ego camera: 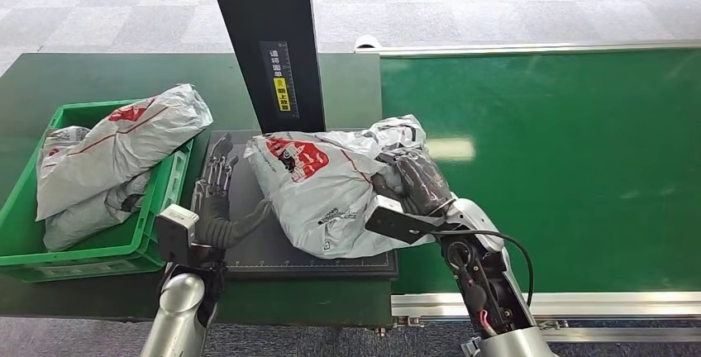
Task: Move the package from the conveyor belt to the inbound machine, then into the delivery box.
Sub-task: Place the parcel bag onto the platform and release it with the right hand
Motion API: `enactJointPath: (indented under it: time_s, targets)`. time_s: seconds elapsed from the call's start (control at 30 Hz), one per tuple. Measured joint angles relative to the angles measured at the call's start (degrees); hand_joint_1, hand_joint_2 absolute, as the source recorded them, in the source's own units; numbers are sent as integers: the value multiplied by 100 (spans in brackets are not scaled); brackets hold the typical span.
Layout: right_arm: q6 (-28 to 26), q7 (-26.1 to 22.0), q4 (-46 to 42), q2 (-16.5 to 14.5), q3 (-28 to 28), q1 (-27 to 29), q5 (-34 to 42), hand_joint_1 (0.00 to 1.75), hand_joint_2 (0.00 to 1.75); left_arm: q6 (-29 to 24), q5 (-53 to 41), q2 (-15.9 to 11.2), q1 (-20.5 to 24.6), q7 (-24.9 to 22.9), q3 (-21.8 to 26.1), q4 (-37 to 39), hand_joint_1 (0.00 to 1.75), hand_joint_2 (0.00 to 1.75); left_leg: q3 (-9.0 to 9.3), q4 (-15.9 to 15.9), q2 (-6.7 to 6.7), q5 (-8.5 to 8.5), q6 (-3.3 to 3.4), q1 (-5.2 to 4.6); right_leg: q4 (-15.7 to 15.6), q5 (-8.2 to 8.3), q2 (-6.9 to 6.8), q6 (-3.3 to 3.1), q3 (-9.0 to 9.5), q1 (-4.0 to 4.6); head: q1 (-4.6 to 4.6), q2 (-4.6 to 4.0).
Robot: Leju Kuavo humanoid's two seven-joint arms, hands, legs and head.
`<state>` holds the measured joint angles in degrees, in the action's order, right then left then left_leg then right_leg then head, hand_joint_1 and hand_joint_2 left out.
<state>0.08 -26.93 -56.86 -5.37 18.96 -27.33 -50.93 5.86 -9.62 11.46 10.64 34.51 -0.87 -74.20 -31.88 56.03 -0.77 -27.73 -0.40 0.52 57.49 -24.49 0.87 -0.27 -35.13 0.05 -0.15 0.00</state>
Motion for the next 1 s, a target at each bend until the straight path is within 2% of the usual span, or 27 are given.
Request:
enactJointPath:
  time_s: [0.2,0.4,0.63,0.8,0.83,0.93,0.97,1.0]
  targets:
    - [293,304,772,21,479,-373,-546,175,175,-36,105,-34,21,23,1,42,0,175,2,0,1,0,0,0,0,1,2,0,0,0,-1,0]
    - [505,9,1670,-32,1201,-785,-682,175,175,-148,329,-40,57,96,-1,110,0,175,4,0,1,2,-1,3,0,2,2,-1,0,3,-1,0]
    - [-262,166,2120,-146,1848,-1001,-736,175,175,-275,658,-43,83,170,-27,157,0,175,3,0,3,1,-1,1,0,1,1,-1,0,2,0,0]
    - [-948,106,2362,-291,2126,-1057,-667,175,175,-211,787,-45,149,175,-148,255,0,175,3,1,3,1,-1,1,0,1,1,-1,1,1,0,-1]
    - [-1055,121,2410,-327,2153,-1067,-633,142,175,-211,794,-46,162,176,-178,280,0,175,4,1,3,1,-1,1,0,2,1,-1,1,1,0,-1]
    - [-1183,229,2523,-414,2196,-1099,-562,13,175,-220,800,-49,190,185,-243,343,0,175,4,1,3,1,-1,2,0,1,2,-1,0,2,0,0]
    - [-1189,266,2550,-435,2200,-1104,-533,2,175,-225,801,-50,198,188,-255,360,0,175,4,1,4,1,-1,2,0,1,2,-1,0,2,-1,0]
    - [-1194,293,2574,-455,2201,-1107,-483,0,175,-228,804,-51,204,190,-264,373,0,175,4,0,4,1,-1,2,0,1,2,-1,0,2,-1,0]
